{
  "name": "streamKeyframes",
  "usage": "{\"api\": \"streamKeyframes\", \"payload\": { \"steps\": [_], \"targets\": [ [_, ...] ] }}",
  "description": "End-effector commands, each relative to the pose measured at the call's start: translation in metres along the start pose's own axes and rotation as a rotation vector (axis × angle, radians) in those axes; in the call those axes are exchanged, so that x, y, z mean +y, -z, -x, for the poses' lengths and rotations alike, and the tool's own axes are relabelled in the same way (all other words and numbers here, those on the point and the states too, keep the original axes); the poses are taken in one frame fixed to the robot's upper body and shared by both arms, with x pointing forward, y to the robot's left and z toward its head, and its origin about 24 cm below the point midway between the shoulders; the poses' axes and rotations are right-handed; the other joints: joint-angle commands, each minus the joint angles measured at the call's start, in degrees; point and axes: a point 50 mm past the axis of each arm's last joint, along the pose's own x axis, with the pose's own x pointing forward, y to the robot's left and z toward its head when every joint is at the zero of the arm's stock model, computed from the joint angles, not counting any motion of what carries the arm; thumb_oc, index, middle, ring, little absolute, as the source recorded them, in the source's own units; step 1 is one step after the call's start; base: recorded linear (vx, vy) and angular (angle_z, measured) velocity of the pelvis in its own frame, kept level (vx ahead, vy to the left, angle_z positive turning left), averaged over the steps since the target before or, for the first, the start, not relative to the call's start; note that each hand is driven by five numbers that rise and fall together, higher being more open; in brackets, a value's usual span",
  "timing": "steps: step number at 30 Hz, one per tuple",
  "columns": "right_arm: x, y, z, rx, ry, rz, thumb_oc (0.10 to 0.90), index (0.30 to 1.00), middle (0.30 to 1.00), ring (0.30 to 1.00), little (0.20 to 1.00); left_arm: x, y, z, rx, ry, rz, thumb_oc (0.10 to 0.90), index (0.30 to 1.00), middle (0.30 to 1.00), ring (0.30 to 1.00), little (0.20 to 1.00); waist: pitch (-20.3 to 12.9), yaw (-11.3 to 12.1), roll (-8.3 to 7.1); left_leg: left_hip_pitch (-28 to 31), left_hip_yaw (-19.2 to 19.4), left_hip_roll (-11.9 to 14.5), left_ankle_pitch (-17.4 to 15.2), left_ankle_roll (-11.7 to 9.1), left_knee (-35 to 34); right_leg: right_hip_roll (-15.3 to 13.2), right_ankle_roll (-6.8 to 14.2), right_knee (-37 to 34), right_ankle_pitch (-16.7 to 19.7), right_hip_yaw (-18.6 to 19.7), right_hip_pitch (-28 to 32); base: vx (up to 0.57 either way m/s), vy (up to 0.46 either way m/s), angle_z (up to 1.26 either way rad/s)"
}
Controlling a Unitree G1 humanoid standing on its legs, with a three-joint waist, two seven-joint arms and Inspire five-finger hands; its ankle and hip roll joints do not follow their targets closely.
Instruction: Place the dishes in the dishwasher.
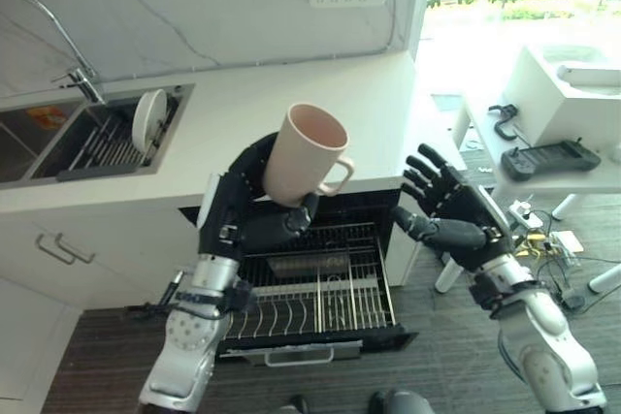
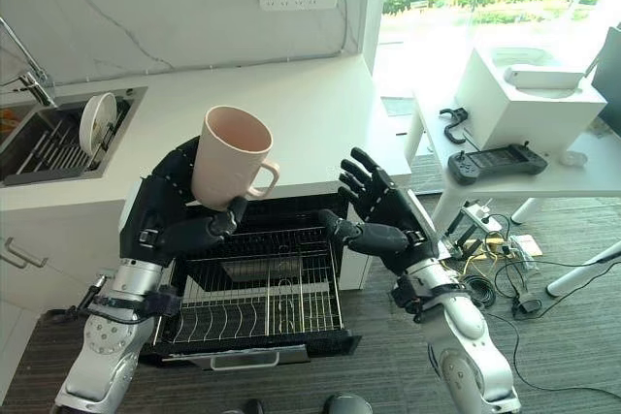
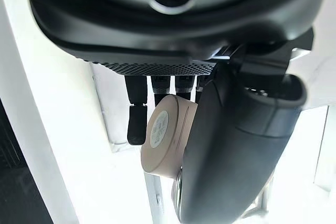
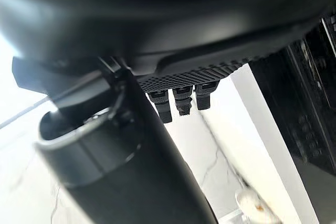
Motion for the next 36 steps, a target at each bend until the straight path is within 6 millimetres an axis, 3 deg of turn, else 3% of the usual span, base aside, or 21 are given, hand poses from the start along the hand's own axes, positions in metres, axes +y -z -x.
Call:
{"api": "streamKeyframes", "payload": {
  "steps": [1,4,5,9,23,32,36],
  "targets": [
    [0.028,-0.042,-0.019,-0.258,-0.194,-0.061,0.8,0.9,0.9,0.9,0.9,0.001,-0.039,-0.026,-0.255,0.059,-0.063,0.4,0.3,0.3,0.3,0.3,-3.8,0.5,-2.23,-0.9,-2.6,1.1,-7.7,-0.1,5.3,-3.4,8.1,-7.9,2.6,0.9,6.7,0.0,0.0,0.0],
    [0.037,-0.039,-0.022,-0.242,-0.269,-0.16,0.8,0.9,0.9,0.9,0.9,-0.005,-0.035,-0.027,-0.242,0.091,-0.057,0.4,0.3,0.3,0.3,0.3,-4.0,0.6,-2.24,-0.7,-2.7,1.0,-7.8,0.0,5.3,-3.4,8.0,-7.9,2.6,1.1,6.9,0.0,0.0,0.0],
    [0.043,-0.031,-0.025,-0.215,-0.309,-0.275,0.8,0.9,0.9,0.9,0.9,-0.01,-0.032,-0.027,-0.232,0.122,-0.051,0.4,0.3,0.3,0.3,0.3,-4.2,0.9,-2.33,-0.5,-2.7,1.0,-8.0,0.1,5.3,-3.5,8.1,-7.9,2.6,1.0,7.0,0.0,0.0,0.0],
    [0.049,-0.023,-0.027,-0.197,-0.322,-0.342,0.8,0.9,0.9,0.9,0.9,-0.015,-0.029,-0.027,-0.217,0.15,-0.054,0.4,0.3,0.3,0.3,0.3,-4.4,1.1,-2.44,-0.3,-2.7,0.9,-8.1,0.2,5.3,-3.6,8.2,-7.9,2.7,0.9,7.1,0.0,0.0,0.0],
    [0.06,-0.027,-0.029,-0.229,-0.367,-0.401,0.8,0.9,0.9,0.9,0.9,-0.026,-0.019,-0.026,-0.186,0.189,-0.104,0.4,0.3,0.3,0.3,0.3,-4.3,0.9,-2.65,0.3,-2.1,0.6,-8.7,0.8,5.3,-3.7,8.4,-7.9,3.0,1.3,7.1,0.0,0.0,0.0],
    [0.064,-0.03,-0.028,-0.238,-0.342,-0.412,0.8,0.9,0.9,0.9,0.9,-0.025,-0.017,-0.024,-0.2,0.124,-0.269,0.4,0.3,0.3,0.3,0.3,-4.2,0.9,-2.96,0.5,-2.1,0.4,-8.9,1.0,5.3,-3.9,8.4,-7.9,3.2,1.7,7.2,0.0,0.0,0.0],
    [0.06,-0.026,-0.028,-0.21,-0.229,-0.455,0.8,0.9,0.9,0.9,0.9,-0.028,-0.018,-0.021,-0.228,0.106,-0.316,0.4,0.3,0.3,0.3,0.3,-4.2,0.6,-3.07,0.5,-2.1,0.1,-8.9,1.2,5.3,-3.8,8.5,-7.9,3.4,2.2,7.0,0.0,0.0,0.0]
  ]
}}
